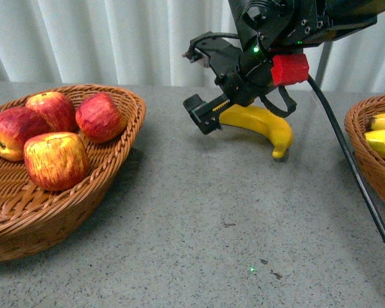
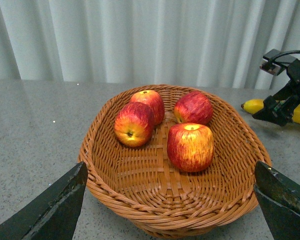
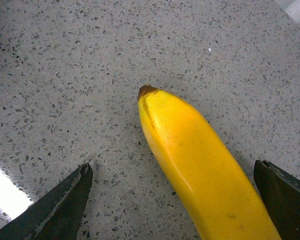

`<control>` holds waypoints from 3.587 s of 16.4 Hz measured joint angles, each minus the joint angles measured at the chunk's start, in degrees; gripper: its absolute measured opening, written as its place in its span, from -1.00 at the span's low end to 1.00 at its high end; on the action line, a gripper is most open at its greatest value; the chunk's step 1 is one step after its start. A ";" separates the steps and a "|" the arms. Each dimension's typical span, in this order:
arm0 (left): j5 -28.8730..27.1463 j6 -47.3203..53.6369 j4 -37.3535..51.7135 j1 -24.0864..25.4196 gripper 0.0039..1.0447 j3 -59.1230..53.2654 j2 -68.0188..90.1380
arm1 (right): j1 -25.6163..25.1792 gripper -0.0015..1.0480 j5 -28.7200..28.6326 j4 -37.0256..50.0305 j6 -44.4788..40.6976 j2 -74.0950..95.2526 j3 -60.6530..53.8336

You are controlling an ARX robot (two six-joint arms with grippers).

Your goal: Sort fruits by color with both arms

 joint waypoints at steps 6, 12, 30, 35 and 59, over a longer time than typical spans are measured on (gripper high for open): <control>0.00 0.00 0.02 0.00 0.88 0.00 0.00 | 0.87 0.35 2.73 -2.05 -1.75 1.25 2.38; 0.00 0.00 0.02 0.00 0.88 0.00 0.00 | 0.15 -0.46 2.36 4.02 -0.26 0.96 1.03; 0.00 0.00 0.02 0.00 0.88 0.00 0.00 | -37.48 -0.47 -25.92 10.75 -13.49 -51.67 -56.81; 0.00 0.00 0.00 0.00 0.88 0.00 0.00 | -37.70 0.07 -30.75 7.26 -16.39 -56.85 -59.67; 0.02 0.00 0.00 0.00 0.88 0.00 0.00 | -21.75 -0.97 2.23 33.16 20.87 -116.28 -108.61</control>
